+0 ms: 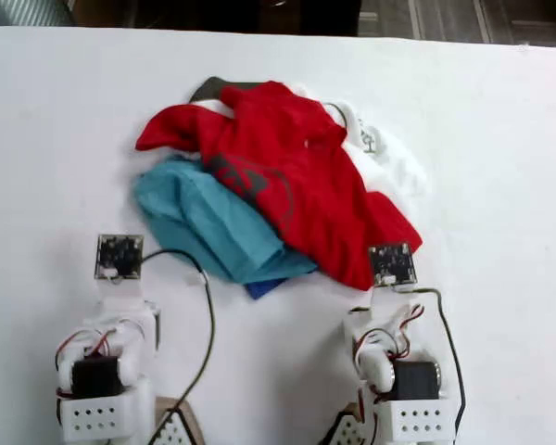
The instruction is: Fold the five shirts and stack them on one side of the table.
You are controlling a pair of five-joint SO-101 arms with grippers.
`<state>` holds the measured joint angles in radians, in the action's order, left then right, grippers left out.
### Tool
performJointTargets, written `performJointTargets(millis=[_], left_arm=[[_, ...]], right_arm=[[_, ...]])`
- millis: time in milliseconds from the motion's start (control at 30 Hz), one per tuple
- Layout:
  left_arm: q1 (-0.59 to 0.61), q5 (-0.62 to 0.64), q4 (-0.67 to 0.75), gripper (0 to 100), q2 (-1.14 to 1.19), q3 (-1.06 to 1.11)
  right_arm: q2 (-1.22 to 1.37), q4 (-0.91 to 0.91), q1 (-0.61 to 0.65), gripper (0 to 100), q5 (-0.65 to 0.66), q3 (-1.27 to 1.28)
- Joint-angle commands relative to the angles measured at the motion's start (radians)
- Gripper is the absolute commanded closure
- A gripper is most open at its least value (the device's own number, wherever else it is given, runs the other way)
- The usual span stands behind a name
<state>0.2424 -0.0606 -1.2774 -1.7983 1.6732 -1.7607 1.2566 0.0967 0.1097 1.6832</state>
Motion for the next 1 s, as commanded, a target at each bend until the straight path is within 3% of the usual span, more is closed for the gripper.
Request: performJointTargets(millis=[0,967], left_arm=[[0.003,-0.003,-0.005,97,-0.017,0.021],[0.003,-0.003,-0.005,97,-0.017,0.021]], right_arm=[[-0.012,-0.004,-0.005,97.8,-0.009,0.011],[-0.012,-0.050,-0.005,97.8,-0.005,0.011]])
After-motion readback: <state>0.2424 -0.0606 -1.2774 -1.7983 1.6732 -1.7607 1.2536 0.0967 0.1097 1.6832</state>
